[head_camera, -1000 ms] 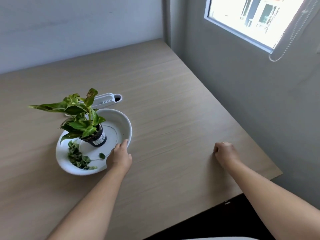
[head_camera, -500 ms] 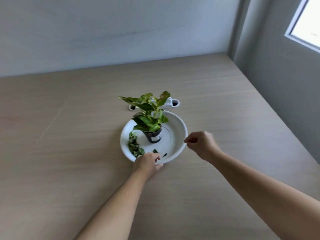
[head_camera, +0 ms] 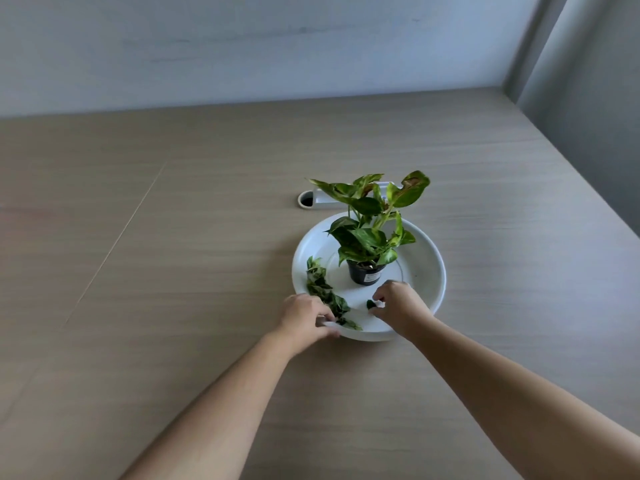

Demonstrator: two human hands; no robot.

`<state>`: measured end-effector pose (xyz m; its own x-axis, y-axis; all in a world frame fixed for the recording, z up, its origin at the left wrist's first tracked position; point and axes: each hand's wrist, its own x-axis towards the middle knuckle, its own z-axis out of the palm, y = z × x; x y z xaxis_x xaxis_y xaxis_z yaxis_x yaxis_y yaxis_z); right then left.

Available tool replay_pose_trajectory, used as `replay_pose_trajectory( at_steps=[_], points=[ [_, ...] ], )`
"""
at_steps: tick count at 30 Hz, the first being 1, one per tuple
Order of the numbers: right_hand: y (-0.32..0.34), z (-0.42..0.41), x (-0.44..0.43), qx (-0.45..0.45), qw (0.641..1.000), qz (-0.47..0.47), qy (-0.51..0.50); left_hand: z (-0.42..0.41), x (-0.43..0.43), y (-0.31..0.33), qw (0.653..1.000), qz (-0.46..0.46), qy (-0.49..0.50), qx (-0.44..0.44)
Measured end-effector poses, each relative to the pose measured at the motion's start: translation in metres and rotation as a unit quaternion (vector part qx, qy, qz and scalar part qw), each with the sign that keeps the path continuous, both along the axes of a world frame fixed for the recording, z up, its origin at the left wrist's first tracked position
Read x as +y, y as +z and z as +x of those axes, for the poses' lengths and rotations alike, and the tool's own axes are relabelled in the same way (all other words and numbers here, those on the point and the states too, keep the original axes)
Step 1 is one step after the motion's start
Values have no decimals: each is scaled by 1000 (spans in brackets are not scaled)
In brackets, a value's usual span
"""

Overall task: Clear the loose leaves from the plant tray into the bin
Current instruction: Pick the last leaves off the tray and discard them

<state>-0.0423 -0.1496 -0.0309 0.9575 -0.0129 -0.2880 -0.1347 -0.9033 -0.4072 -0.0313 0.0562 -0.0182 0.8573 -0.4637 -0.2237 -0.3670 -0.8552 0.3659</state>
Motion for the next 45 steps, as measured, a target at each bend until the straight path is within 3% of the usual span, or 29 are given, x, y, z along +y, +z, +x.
replay_pose_trajectory(
  at_steps=[6,11,16,23,35,41,45],
  points=[
    [-10,7,13,-2,1000,-17,26,7,3,-1,999,-19,-21,33],
    [8,6,-12,-40,996,31,-71,7,1,1,998,-19,-23,51],
    [4,-5,-24,21,1000,-12,1,10,3,3,998,-16,-36,45],
    [-6,-4,-20,31,998,-53,33,15,9,6,999,-23,-7,24],
    [22,-15,-56,-78,992,14,-95,-30,-57,-3,995,66,-61,31],
    [22,-23,-50,-40,996,45,-71,-21,-66,6,998,-17,37,43],
    [24,-23,-33,-11,999,42,-25,-1,-51,7,996,59,47,46]
  ],
)
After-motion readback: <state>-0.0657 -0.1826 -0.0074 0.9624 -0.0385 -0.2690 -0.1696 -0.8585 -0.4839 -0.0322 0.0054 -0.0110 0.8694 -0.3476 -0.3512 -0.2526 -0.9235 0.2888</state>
